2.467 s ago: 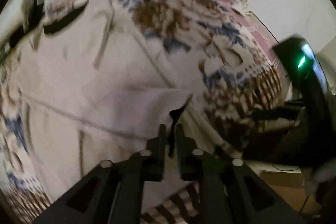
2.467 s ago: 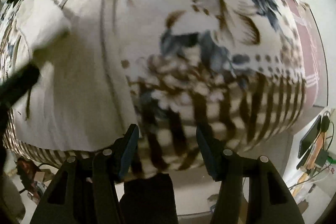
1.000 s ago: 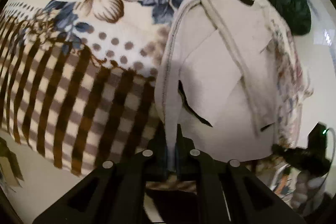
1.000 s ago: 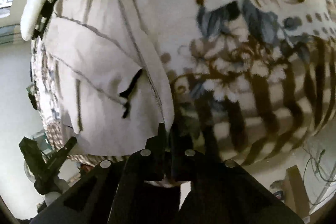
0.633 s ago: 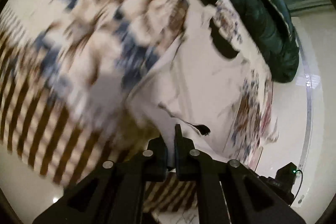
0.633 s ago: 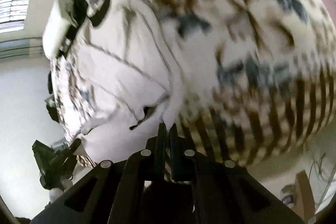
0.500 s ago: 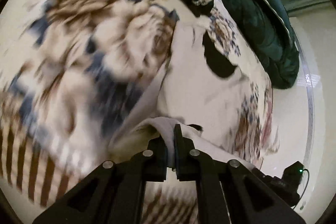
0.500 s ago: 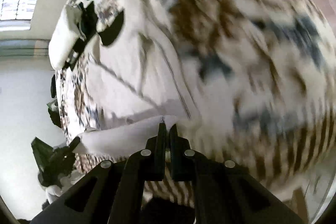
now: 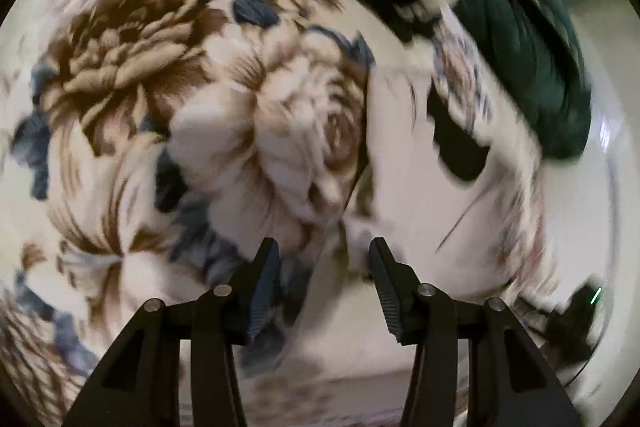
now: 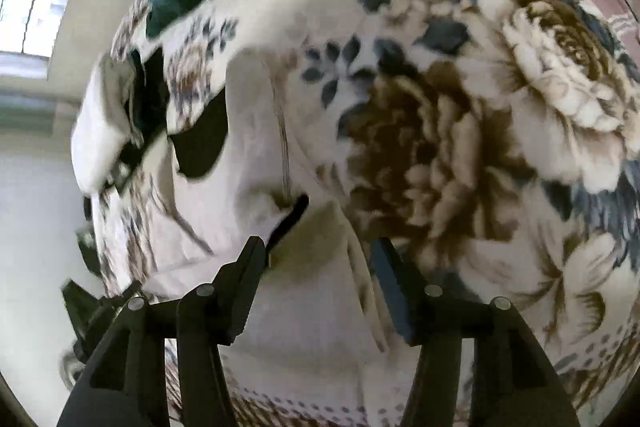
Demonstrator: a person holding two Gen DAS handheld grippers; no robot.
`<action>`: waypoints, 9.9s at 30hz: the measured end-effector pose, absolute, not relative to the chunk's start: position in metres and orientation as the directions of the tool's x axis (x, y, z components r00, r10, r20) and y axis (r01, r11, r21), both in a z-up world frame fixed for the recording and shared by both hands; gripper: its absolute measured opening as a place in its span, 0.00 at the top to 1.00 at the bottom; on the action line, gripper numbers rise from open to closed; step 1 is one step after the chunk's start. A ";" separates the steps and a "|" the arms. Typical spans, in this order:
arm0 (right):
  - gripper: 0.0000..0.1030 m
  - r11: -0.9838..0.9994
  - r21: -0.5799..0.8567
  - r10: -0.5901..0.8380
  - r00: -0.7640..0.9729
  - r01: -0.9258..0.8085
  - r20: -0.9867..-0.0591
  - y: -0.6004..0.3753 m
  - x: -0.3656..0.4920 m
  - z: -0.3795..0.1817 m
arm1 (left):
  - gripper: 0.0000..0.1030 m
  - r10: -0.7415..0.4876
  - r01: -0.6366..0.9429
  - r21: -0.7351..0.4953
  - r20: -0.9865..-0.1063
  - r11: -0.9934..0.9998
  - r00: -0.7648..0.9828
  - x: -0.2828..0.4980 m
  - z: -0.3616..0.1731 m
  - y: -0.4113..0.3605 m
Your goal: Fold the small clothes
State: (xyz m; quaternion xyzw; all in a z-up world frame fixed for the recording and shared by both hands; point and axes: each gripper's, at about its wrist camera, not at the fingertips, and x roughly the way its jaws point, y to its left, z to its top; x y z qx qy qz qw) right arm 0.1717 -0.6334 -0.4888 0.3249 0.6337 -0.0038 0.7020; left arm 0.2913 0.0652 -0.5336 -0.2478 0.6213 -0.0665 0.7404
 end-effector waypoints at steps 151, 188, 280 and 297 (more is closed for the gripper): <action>0.82 0.676 0.729 0.658 0.357 0.107 -0.663 -0.410 0.330 -0.342 | 0.79 -0.580 0.001 -0.686 -0.615 0.728 0.534 0.486 -0.341 0.185; 0.01 0.984 -0.080 -0.142 0.421 0.161 -0.896 -0.251 0.478 -0.280 | 0.05 0.063 -0.073 0.028 -0.838 0.997 0.542 0.538 -0.299 0.148; 0.00 0.998 -0.055 -0.040 0.748 0.005 -0.663 -0.234 0.079 0.105 | 0.00 0.050 -0.071 -0.006 -0.654 0.997 0.755 0.206 -0.023 0.135; 0.00 0.999 -0.049 -0.036 0.746 0.005 -0.665 -0.234 0.070 0.101 | 0.00 0.061 -0.079 0.003 -0.657 0.997 0.751 0.204 -0.027 0.130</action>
